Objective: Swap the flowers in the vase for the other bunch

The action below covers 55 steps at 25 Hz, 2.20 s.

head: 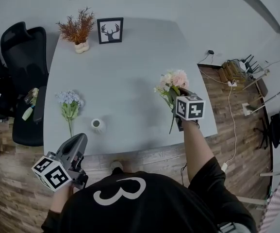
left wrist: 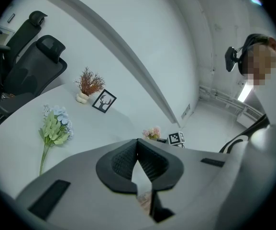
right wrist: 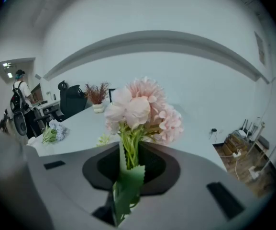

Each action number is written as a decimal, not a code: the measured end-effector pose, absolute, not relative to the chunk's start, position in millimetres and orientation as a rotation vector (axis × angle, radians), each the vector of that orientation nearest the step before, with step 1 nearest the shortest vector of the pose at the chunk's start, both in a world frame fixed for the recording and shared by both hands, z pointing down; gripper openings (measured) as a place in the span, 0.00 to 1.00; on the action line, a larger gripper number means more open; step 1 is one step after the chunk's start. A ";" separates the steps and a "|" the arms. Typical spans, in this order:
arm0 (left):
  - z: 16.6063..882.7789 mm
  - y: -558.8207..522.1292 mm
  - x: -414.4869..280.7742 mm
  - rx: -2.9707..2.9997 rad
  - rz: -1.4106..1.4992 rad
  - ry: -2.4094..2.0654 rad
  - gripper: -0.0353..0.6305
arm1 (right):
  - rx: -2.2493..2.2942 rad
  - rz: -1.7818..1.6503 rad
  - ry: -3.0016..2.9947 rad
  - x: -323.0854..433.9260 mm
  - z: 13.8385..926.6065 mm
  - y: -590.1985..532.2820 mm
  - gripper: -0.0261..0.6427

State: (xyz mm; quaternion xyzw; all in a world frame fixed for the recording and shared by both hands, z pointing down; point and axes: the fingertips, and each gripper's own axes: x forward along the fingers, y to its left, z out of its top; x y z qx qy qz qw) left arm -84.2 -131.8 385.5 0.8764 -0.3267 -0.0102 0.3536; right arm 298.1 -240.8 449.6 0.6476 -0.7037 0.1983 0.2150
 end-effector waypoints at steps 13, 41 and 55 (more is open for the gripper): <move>375.3 -100.6 -89.9 2.258 -0.111 -0.899 0.07 | 1.634 -0.040 -2.409 161.2 313.3 -227.8 0.15; 397.6 -131.7 -139.1 2.193 -0.128 -0.933 0.07 | 1.192 -0.454 -3.075 -49.6 244.3 -201.4 0.15; 421.9 -143.8 -141.9 2.168 -0.022 -0.935 0.07 | 1.182 -0.256 -3.041 -55.0 328.7 -214.4 0.15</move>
